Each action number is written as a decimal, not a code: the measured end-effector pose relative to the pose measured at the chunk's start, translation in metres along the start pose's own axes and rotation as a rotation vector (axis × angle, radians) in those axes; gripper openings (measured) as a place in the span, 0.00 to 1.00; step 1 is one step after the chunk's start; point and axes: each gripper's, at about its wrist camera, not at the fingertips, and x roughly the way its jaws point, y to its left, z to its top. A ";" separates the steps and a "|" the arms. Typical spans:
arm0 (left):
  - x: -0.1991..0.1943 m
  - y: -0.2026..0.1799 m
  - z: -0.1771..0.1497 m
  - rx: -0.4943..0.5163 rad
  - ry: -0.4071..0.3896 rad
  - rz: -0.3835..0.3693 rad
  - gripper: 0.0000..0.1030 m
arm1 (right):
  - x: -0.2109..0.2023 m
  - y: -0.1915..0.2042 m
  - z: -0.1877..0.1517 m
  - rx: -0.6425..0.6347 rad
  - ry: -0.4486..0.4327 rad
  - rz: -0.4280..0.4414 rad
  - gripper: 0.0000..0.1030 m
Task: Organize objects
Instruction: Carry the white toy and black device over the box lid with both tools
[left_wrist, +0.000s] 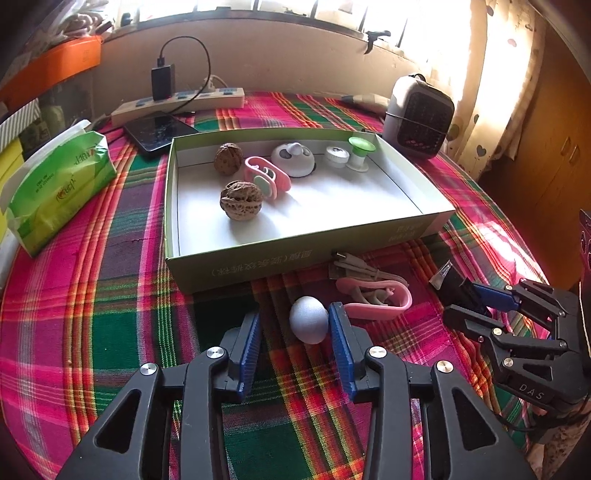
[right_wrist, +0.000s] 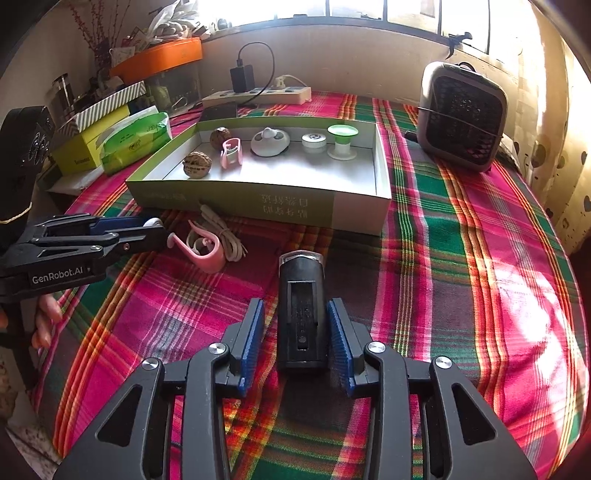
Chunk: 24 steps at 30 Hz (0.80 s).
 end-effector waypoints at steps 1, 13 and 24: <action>0.000 0.001 0.000 -0.004 0.001 -0.003 0.34 | 0.000 0.000 0.000 -0.001 0.000 -0.003 0.36; 0.003 -0.003 0.003 -0.011 0.005 -0.008 0.19 | 0.002 -0.001 0.002 0.019 -0.004 -0.001 0.32; 0.001 -0.001 0.003 -0.031 0.002 -0.008 0.19 | 0.002 -0.002 0.002 0.024 -0.007 0.001 0.28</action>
